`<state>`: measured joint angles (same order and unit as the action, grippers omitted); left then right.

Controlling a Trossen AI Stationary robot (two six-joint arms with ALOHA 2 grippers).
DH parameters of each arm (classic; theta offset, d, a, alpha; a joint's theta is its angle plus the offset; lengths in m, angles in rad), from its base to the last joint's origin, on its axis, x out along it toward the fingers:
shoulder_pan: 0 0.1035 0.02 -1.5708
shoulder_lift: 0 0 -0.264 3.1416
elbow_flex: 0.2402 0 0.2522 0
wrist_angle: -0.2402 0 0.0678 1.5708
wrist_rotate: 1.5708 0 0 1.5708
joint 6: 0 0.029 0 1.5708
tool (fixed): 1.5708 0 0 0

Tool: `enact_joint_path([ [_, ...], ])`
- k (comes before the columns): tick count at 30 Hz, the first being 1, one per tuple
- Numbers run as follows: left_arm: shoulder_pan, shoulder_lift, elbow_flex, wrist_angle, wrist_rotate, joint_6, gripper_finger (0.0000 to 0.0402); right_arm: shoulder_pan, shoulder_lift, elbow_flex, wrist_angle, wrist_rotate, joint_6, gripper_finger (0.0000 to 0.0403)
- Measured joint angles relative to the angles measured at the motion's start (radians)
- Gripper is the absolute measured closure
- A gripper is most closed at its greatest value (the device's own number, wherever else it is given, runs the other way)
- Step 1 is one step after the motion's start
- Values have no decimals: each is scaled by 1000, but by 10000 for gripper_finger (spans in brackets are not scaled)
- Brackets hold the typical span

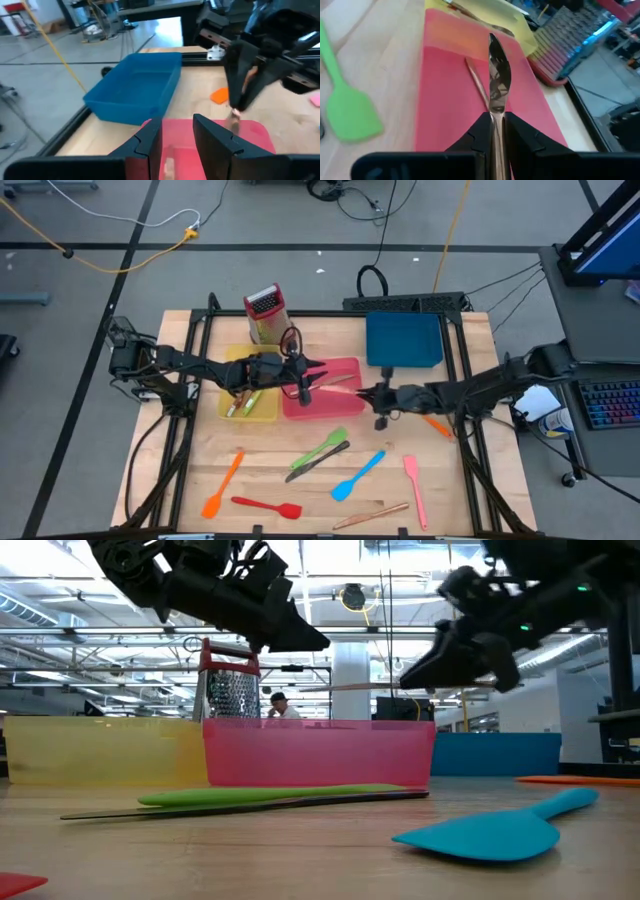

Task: Pick & Place Kitchen Items
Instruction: Put the top gold table knife into the pink bin

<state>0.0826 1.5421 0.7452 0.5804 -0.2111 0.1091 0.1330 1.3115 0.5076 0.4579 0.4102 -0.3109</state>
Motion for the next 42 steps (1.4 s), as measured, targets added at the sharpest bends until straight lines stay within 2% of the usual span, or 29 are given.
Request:
enact_joint_path([
  [5, 1, 0, 0, 9, -153, 18, 286, -61, 116, 97, 0, -127, -29, 369],
  [9, 3, 0, 0, 18, -234, 19, 286, -88, 210, 151, 1, -135, -66, 373],
  [13, 3, 0, 0, 16, -234, 19, 286, -109, 288, 188, 10, -203, -89, 369],
  [19, 1, 0, 0, 0, -230, 19, 286, -128, 380, 233, 58, -234, -145, 370],
  [27, 1, 0, 0, -11, -228, 18, 286, -164, 482, 291, 71, -334, -121, 365],
  [35, 1, 0, 0, -30, -228, 20, 286, -180, 518, 292, 100, -345, -109, 365],
  [42, 1, 0, 0, -38, -227, 20, 286, -187, 518, 292, 86, -341, -38, 358],
])
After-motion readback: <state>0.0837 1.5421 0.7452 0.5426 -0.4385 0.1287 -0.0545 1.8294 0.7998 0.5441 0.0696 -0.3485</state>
